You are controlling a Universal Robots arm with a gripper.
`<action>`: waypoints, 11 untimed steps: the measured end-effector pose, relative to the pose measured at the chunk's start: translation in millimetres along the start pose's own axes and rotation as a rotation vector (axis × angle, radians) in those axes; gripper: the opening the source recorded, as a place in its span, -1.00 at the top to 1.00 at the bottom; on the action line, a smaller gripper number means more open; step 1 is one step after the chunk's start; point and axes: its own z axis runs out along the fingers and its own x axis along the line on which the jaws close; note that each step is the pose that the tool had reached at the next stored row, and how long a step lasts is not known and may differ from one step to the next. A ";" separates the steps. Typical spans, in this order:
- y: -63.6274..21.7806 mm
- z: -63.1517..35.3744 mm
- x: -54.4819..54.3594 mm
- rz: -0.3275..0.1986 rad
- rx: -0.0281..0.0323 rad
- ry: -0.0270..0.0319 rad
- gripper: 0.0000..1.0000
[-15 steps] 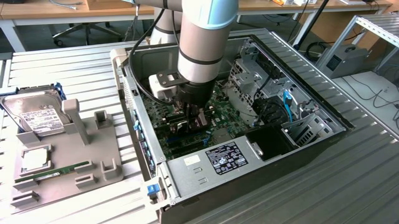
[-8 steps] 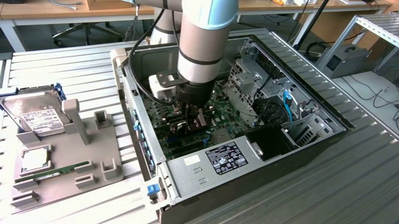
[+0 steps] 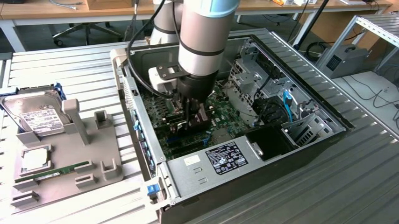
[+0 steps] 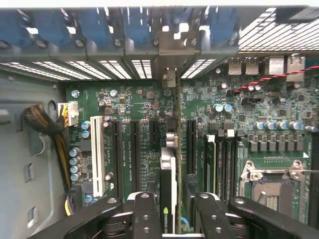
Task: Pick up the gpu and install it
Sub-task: 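Insert the gpu into the slot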
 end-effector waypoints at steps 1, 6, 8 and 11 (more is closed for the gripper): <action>0.0 -4.5 -0.1 0.000 0.0000 0.0002 0.32; -0.2 -23.0 -1.1 0.000 0.0001 0.0013 0.32; -0.2 -31.0 -1.8 0.000 0.0001 0.0025 0.32; -0.3 -41.7 -2.7 0.000 0.0002 0.0043 0.32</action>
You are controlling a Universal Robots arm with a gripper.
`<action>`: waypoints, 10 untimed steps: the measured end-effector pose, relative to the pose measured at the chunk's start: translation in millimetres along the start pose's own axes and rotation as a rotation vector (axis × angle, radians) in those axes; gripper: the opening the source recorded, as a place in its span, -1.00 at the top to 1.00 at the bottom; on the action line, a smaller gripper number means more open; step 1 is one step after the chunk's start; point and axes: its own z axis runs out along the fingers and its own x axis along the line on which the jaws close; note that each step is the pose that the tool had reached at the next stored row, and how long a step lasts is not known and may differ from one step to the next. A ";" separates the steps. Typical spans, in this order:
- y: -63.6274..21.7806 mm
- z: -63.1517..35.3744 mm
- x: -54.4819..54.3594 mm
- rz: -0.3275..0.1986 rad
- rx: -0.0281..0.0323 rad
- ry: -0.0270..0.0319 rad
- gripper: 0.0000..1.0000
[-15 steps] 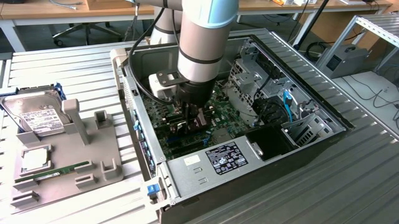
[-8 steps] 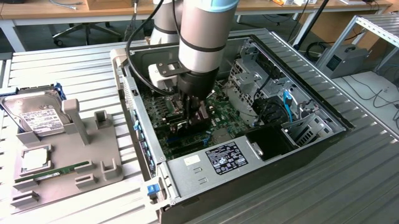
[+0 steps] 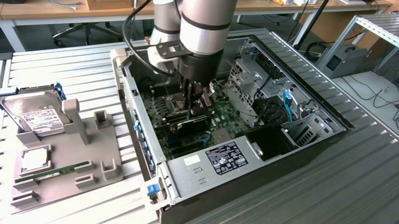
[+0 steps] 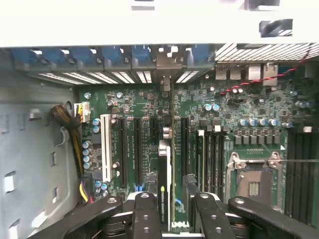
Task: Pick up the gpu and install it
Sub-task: 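Insert the gpu into the slot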
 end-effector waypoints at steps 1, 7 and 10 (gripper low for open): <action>0.0 -4.0 -0.3 0.000 0.0001 0.0006 0.32; -0.2 -25.0 -2.0 0.000 0.0003 0.0046 0.32; -0.2 -33.4 -2.5 0.000 0.0003 0.0063 0.32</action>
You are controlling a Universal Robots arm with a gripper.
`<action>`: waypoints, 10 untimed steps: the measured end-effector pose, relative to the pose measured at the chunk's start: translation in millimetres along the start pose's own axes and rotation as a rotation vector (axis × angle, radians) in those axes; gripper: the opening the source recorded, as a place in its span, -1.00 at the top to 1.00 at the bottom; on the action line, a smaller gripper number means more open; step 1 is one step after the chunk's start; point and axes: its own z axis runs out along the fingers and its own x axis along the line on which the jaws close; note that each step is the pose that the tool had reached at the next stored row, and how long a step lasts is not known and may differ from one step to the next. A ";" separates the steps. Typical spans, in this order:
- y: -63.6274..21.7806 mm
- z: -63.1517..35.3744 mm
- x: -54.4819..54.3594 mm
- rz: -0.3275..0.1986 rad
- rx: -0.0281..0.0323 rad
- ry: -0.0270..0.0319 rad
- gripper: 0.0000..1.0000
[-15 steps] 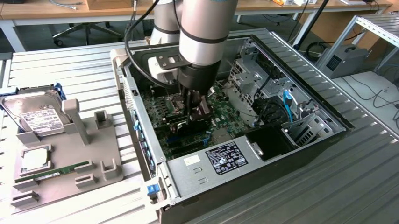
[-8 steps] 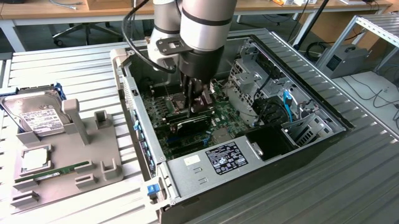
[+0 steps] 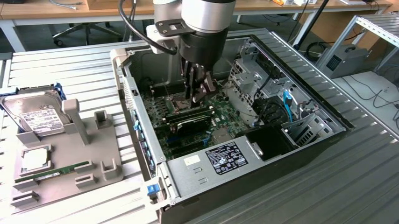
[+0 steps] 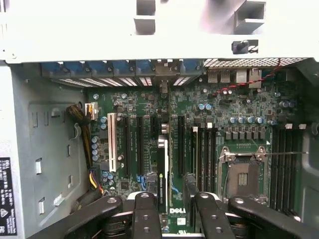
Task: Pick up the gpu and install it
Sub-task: 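Insert the gpu into the slot, then press down on the gpu until it lock into place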
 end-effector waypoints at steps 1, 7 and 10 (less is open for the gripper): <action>0.0 -0.1 0.0 0.000 0.0001 -0.0003 0.32; 0.0 -0.2 0.0 0.000 0.0001 -0.0002 0.32; 0.0 -0.2 0.0 0.000 0.0001 -0.0002 0.32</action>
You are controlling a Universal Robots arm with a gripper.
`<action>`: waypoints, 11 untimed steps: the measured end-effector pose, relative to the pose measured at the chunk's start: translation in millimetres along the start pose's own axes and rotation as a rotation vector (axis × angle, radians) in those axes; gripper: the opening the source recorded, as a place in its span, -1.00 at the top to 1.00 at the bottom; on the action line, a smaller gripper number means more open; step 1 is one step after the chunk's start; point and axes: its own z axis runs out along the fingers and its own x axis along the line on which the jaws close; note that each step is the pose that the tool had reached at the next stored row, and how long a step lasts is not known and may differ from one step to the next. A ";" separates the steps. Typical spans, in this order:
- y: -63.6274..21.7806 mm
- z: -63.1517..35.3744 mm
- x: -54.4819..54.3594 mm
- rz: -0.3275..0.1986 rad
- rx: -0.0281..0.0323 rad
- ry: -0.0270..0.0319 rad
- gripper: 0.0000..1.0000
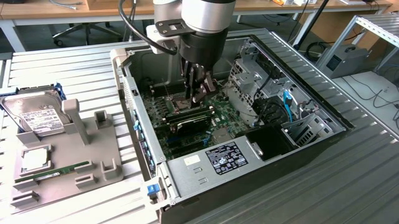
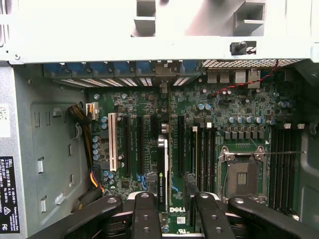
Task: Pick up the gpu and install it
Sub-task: 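Press down on the gpu until it lock into place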
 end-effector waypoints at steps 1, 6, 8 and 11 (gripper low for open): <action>0.0 0.0 0.0 0.000 0.0000 0.0000 0.32; 0.0 0.0 0.0 0.000 0.0000 -0.0001 0.32; 0.0 0.0 0.0 0.000 0.0000 0.0000 0.47; 0.0 0.0 0.0 0.000 0.0000 0.0000 0.61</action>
